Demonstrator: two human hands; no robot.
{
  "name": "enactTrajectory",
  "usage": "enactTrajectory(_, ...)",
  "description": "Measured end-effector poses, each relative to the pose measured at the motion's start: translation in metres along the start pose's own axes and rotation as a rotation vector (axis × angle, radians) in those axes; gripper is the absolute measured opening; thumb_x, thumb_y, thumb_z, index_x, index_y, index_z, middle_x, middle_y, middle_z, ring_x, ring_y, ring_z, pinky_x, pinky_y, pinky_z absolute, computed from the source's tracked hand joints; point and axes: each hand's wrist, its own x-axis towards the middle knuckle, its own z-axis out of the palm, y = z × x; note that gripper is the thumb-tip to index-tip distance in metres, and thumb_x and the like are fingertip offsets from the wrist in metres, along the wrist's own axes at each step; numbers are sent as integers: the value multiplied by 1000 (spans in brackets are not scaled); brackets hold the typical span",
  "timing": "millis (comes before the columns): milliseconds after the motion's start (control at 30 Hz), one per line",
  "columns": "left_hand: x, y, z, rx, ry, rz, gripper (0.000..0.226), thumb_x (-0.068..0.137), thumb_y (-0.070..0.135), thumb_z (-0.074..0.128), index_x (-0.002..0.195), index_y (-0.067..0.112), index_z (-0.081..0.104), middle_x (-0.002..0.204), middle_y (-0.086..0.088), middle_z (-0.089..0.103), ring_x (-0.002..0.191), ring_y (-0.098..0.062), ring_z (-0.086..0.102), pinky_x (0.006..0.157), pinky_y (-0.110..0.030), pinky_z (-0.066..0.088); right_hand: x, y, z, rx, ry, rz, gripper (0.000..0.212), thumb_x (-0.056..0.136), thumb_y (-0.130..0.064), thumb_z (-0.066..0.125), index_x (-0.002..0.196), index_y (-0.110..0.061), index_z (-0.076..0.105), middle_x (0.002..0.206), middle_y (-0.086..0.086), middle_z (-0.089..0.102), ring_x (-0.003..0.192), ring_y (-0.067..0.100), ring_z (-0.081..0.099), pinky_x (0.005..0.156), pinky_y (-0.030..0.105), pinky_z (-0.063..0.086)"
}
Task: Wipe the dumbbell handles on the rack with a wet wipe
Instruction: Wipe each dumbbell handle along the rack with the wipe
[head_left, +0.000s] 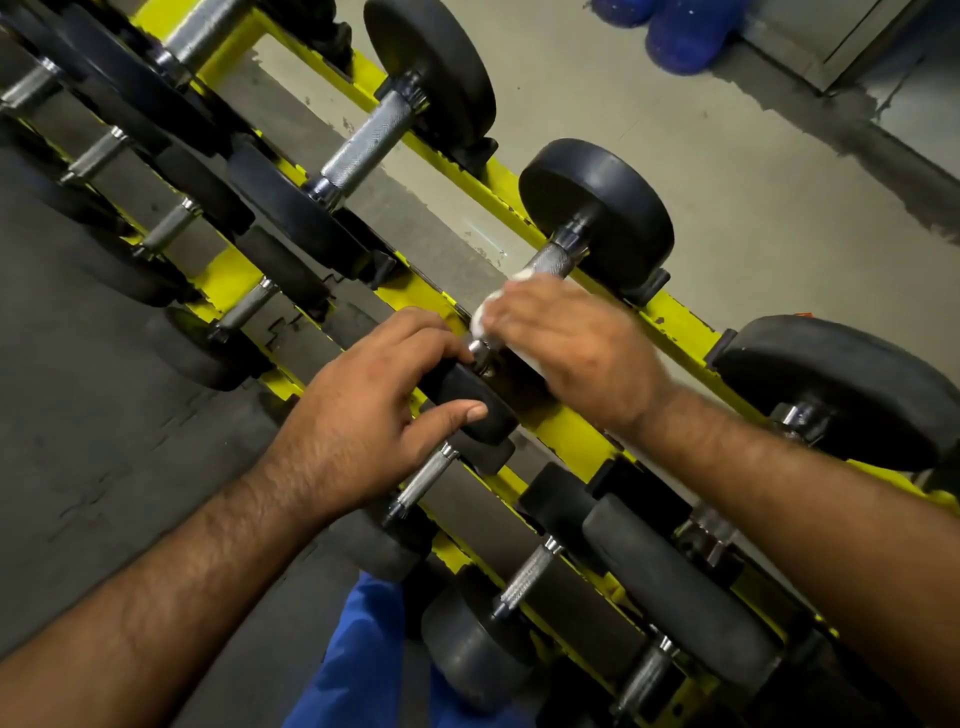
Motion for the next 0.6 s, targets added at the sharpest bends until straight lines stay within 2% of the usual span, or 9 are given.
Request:
enactTrajectory(100, 0, 0, 1, 19, -1, 0, 44, 87, 57, 58, 117, 25, 62, 121, 9, 55, 112, -9, 55, 85, -32, 52, 6, 0, -3, -56, 75, 176, 28, 99, -1, 51, 121, -2, 68, 124, 12, 67, 127, 29, 56, 110, 44, 41)
enactTrajectory(233, -2, 6, 5, 65, -5, 21, 45, 87, 53, 57, 115, 19, 62, 119, 4, 56, 114, -14, 54, 91, -26, 46, 2, -24, 5, -23, -88, -13, 25, 97, -7, 60, 120, -1, 68, 123, 15, 67, 122, 32, 59, 112, 47, 39)
enactTrajectory(300, -3, 12, 7, 97, -2, 24, 42, 87, 50, 59, 113, 17, 63, 117, 2, 57, 112, -15, 53, 90, -22, 41, 4, -3, -8, -106, -28, 66, 28, 100, -3, 49, 120, -2, 69, 123, 13, 68, 122, 30, 60, 112, 44, 40)
enactTrajectory(367, -4, 15, 9, 110, 3, 34, 42, 86, 48, 61, 112, 15, 63, 115, 0, 57, 112, -18, 53, 93, -25, 43, 5, 3, -15, -158, 23, 192, 34, 97, 2, 45, 121, -1, 68, 125, 14, 67, 124, 31, 59, 112, 44, 40)
enactTrajectory(500, -6, 21, 14, 170, 6, 57, 44, 89, 45, 62, 115, 10, 63, 116, -6, 60, 116, -25, 54, 104, -43, 45, -2, -16, -10, -133, -60, 114, 34, 102, -5, 40, 122, 0, 68, 126, 14, 66, 125, 31, 58, 112, 45, 40)
enactTrajectory(600, -6, 24, 16, 237, -14, 63, 45, 89, 45, 63, 115, 9, 64, 119, -9, 61, 119, -28, 54, 107, -45, 43, 3, 3, -23, -197, -24, 209, 35, 98, 0, 44, 122, -2, 68, 126, 13, 67, 124, 29, 59, 109, 41, 43)
